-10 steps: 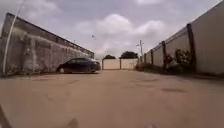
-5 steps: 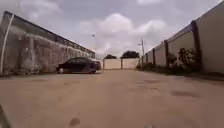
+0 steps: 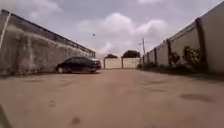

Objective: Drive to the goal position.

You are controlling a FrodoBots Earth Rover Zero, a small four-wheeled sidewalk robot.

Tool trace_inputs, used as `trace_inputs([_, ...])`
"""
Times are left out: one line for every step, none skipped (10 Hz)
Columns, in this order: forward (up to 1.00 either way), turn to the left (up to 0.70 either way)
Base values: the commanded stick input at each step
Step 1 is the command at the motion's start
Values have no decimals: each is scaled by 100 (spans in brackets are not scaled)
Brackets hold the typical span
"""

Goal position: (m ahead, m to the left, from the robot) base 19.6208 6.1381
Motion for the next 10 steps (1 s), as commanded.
trace_inputs([70,-35])
trace_inputs([70,-35])
trace_inputs([70,-35])
trace_inputs([70,-35])
trace_inputs([70,-11])
trace_inputs([70,0])
trace_inputs([70,0])
trace_inputs([70,0])
trace_inputs([70,0])
trace_inputs([70,0])
